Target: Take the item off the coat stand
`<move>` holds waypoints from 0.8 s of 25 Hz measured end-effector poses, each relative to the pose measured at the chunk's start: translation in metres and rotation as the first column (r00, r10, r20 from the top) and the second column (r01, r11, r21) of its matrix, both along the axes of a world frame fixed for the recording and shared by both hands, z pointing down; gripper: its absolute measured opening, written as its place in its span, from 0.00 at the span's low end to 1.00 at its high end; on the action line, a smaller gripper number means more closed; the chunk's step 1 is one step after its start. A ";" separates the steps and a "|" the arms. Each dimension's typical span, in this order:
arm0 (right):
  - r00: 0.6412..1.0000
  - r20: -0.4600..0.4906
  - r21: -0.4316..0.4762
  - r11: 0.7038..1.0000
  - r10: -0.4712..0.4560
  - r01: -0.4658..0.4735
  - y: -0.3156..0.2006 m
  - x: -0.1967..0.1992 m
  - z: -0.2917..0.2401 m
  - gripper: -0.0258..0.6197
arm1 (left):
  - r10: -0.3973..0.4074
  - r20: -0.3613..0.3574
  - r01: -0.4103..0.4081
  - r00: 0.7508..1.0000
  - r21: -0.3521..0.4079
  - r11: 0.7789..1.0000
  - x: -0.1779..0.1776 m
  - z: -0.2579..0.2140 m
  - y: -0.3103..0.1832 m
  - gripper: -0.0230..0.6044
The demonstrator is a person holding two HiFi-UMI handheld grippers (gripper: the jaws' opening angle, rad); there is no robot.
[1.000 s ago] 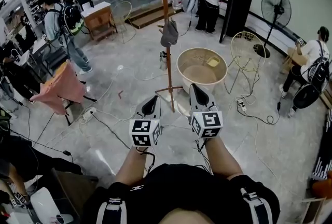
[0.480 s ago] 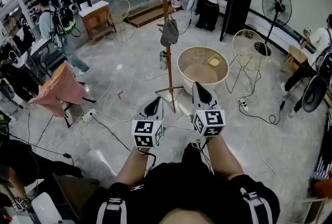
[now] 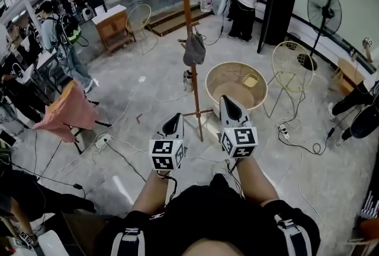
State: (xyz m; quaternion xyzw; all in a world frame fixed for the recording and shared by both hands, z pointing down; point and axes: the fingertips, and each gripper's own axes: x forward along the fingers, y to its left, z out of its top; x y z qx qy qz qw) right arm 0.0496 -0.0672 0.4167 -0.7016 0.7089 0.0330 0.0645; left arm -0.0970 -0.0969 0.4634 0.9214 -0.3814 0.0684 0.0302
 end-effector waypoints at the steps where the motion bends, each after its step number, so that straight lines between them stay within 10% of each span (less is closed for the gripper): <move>1: 1.000 0.002 -0.005 1.000 -0.005 0.005 -0.015 0.010 -0.001 0.06 | -0.005 0.002 0.005 1.000 -0.001 1.000 0.010 -0.002 -0.014 0.06; 20: 0.991 -0.019 -0.041 0.990 -0.135 0.134 -0.266 0.173 -0.018 0.07 | -0.125 -0.024 0.125 0.992 0.008 0.992 0.173 -0.032 -0.251 0.06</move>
